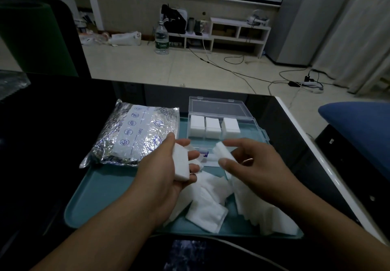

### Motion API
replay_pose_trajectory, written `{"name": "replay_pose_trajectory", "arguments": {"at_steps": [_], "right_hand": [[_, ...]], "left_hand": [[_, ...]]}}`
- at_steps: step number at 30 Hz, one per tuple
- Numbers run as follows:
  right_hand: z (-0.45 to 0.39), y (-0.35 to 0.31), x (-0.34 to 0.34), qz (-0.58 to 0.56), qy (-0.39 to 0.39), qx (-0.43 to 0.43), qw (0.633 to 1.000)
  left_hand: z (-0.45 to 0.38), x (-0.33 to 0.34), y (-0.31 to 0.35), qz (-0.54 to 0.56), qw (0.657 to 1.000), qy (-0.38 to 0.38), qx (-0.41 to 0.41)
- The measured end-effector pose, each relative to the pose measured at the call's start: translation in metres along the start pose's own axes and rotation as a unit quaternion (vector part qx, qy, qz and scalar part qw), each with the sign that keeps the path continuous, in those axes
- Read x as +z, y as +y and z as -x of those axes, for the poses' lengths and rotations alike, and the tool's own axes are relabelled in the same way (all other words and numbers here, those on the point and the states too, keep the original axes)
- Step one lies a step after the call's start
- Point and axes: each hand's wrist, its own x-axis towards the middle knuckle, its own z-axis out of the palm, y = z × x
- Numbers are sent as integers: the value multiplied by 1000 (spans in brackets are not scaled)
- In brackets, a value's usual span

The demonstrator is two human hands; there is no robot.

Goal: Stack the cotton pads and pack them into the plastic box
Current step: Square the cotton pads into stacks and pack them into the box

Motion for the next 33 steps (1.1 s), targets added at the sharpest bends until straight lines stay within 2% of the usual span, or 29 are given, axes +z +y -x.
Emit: {"name": "replay_pose_trajectory", "arguments": {"at_steps": [5,7,10,12,14,17,20,26,33], "right_hand": [[19,-27,12,-149,23,-7,988],[24,-28,24,-90,34,-26,995],[28,-25,31,128,46,-120,983],[27,-25,25,151,67,-140,976],[25,-22,17,119,79,-154,978],[23,-19,5,72,8,-186,980],[22,-15,7,77,-60,-201,975],[21,-13,10,44,-62,-169,983],[21,-14,13,41,-69,-163,983]], "left_hand": [[1,6,-12,-9,1000,-29,0],[4,9,-16,41,996,-67,-35],[2,8,-18,64,993,-80,-55],[1,7,-17,66,994,-69,-52],[1,6,-15,45,996,-59,-47],[3,5,-16,17,997,-65,-46],[4,5,-17,-2,996,-76,-41],[5,6,-17,-9,992,-113,-52],[9,6,-15,-20,993,-113,-34]]}}
